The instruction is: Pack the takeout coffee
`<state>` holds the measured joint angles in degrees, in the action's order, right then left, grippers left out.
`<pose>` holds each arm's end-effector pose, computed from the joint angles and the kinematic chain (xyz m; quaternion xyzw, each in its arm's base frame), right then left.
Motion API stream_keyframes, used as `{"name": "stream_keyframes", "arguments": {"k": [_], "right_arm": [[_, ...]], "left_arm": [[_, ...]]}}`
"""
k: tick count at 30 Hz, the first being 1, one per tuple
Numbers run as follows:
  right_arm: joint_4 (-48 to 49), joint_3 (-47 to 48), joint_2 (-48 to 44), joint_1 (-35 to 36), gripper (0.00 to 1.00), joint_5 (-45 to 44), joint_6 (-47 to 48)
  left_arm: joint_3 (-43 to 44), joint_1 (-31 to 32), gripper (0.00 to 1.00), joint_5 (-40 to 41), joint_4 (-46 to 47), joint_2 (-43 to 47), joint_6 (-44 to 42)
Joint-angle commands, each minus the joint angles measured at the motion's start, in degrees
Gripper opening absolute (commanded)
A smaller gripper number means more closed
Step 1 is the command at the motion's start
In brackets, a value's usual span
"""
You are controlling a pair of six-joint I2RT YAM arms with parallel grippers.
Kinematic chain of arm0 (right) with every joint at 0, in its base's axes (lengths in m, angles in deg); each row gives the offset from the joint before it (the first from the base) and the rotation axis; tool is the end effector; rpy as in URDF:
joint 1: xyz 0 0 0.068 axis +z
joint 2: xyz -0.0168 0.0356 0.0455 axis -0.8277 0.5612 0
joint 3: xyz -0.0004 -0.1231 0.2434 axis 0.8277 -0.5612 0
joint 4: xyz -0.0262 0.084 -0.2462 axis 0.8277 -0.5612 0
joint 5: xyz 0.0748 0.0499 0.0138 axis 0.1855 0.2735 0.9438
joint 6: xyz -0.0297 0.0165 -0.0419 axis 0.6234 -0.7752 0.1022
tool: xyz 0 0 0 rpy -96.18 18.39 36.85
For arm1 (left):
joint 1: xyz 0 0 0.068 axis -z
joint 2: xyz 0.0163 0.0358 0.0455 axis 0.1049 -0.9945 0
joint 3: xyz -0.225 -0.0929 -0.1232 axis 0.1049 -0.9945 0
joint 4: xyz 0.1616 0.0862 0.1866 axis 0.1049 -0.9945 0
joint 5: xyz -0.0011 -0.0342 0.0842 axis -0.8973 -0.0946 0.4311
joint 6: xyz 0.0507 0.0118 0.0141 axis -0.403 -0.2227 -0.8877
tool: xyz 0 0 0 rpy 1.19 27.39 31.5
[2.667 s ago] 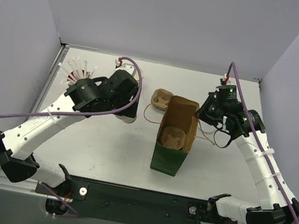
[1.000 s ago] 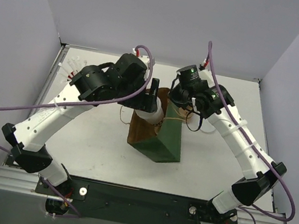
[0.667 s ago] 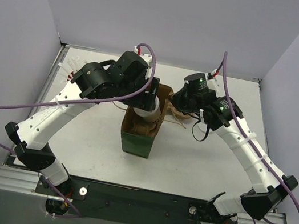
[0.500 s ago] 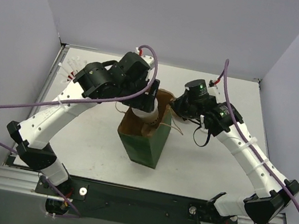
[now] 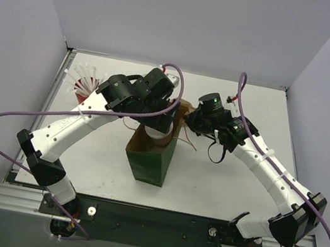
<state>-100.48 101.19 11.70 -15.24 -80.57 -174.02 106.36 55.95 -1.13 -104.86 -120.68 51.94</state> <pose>0.2390 0.1981 0.3701 0.3549 0.7896 0.4096 0.2878 0.2019 -0.2311 0.4270 0.1479 0.9386 -0.1333 0.2816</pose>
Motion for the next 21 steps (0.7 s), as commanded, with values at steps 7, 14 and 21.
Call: {"name": "stream_keyframes", "arguments": {"k": [7,14,21], "right_arm": [[0.8,-4.4,-5.4,-0.1,0.13,-2.5,2.0],[0.5,-3.4,-5.9,0.2,0.32,-2.3,6.6],[0.5,-1.4,-7.1,0.2,0.38,-3.7,12.9]], "left_arm": [[-0.8,2.4,0.40,1.4,1.8,-2.0,0.3],[-0.7,2.9,0.40,4.1,0.4,-2.9,0.1],[-1.8,2.9,0.40,5.5,-0.4,-3.7,-0.3]]}}
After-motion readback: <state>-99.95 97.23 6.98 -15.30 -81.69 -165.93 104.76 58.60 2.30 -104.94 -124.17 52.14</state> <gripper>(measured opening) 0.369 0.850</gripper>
